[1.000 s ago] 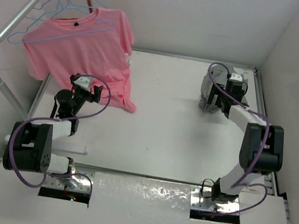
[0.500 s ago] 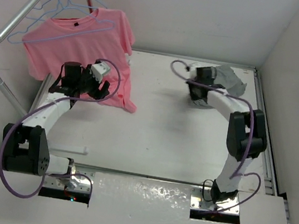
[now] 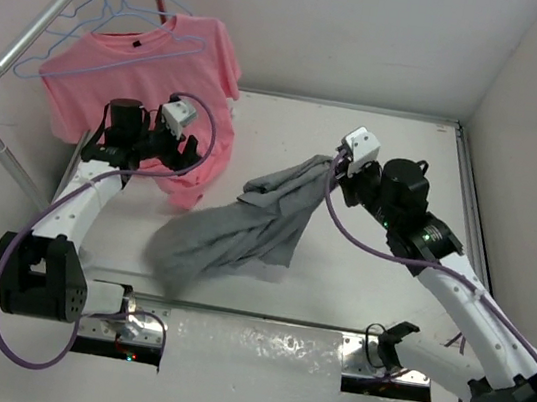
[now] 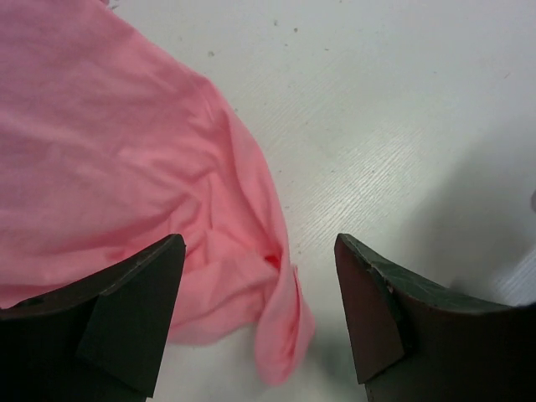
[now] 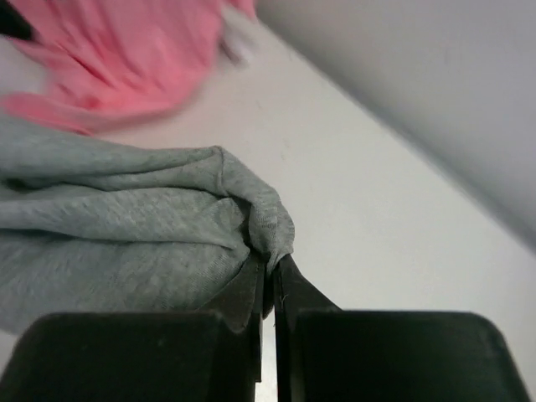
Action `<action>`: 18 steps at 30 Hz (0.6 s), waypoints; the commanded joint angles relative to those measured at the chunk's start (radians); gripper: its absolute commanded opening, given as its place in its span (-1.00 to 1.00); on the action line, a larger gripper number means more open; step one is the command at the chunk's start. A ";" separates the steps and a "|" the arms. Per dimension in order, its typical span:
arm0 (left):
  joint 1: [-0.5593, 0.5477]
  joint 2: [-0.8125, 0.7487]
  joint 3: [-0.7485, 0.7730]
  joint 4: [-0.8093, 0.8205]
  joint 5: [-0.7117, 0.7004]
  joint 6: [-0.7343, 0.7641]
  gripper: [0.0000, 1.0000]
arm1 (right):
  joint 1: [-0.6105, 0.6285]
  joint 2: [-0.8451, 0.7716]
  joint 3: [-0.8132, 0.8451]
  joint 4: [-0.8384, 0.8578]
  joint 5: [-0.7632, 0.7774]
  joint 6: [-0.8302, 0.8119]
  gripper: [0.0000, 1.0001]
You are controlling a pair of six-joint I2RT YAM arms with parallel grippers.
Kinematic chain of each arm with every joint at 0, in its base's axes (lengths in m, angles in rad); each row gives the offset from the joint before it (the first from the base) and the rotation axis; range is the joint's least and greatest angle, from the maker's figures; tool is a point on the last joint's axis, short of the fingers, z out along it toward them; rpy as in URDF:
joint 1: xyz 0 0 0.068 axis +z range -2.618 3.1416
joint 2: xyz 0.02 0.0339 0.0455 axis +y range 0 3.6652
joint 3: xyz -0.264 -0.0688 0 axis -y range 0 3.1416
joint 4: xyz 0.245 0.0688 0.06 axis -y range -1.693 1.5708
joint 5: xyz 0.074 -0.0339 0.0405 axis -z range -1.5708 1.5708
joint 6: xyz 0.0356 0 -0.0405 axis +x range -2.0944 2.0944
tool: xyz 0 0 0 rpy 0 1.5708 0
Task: Place the t-shirt on the hanger
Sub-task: Move the T-shirt to the center of the board.
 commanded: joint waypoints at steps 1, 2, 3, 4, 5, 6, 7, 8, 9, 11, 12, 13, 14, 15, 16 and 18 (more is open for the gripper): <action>-0.037 -0.029 0.041 0.006 0.063 -0.014 0.39 | -0.084 0.056 -0.102 -0.141 0.160 0.121 -1.00; -0.043 -0.028 0.039 0.001 0.063 -0.011 0.39 | -0.180 0.063 -0.140 -0.153 0.135 0.149 -1.00; -0.053 -0.025 0.033 -0.010 0.063 0.006 0.39 | -0.222 0.071 -0.157 -0.149 0.117 0.200 -1.00; -0.078 -0.020 0.028 -0.016 0.062 0.017 0.39 | -0.274 0.081 -0.178 -0.141 0.109 0.208 -0.82; -0.097 -0.018 0.022 -0.022 0.042 0.034 0.39 | -0.285 0.126 -0.179 -0.143 0.118 0.211 -0.37; -0.121 -0.015 0.015 -0.042 0.024 0.067 0.39 | -0.290 0.153 -0.171 -0.153 0.127 0.211 0.21; -0.175 -0.005 0.011 -0.057 0.005 0.086 0.40 | -0.293 0.186 -0.136 -0.175 0.135 0.217 0.53; -0.200 0.001 0.010 -0.071 -0.025 0.121 0.41 | -0.294 0.244 -0.117 -0.216 0.143 0.224 0.76; -0.230 0.009 -0.001 -0.088 -0.042 0.132 0.42 | -0.296 0.261 -0.104 -0.219 0.141 0.232 0.80; -0.307 0.023 -0.025 -0.083 -0.091 0.153 0.43 | -0.299 0.270 -0.103 -0.182 0.135 0.258 0.81; -0.333 0.029 -0.032 -0.079 -0.104 0.157 0.43 | -0.297 0.257 -0.114 -0.158 0.099 0.270 0.78; -0.376 0.044 -0.038 -0.073 -0.116 0.157 0.43 | -0.297 0.244 -0.141 -0.132 0.065 0.275 0.74; -0.396 0.052 -0.044 -0.054 -0.136 0.155 0.43 | -0.299 0.234 -0.155 -0.077 0.024 0.277 0.63; -0.419 0.063 -0.042 -0.047 -0.144 0.155 0.43 | -0.296 0.218 -0.171 -0.054 -0.086 0.280 0.58; -0.459 0.090 -0.039 -0.036 -0.151 0.152 0.43 | -0.294 0.218 -0.198 -0.033 -0.131 0.286 0.52; -0.508 0.120 -0.025 0.013 -0.170 0.121 0.43 | -0.291 0.229 -0.223 0.007 -0.171 0.319 0.33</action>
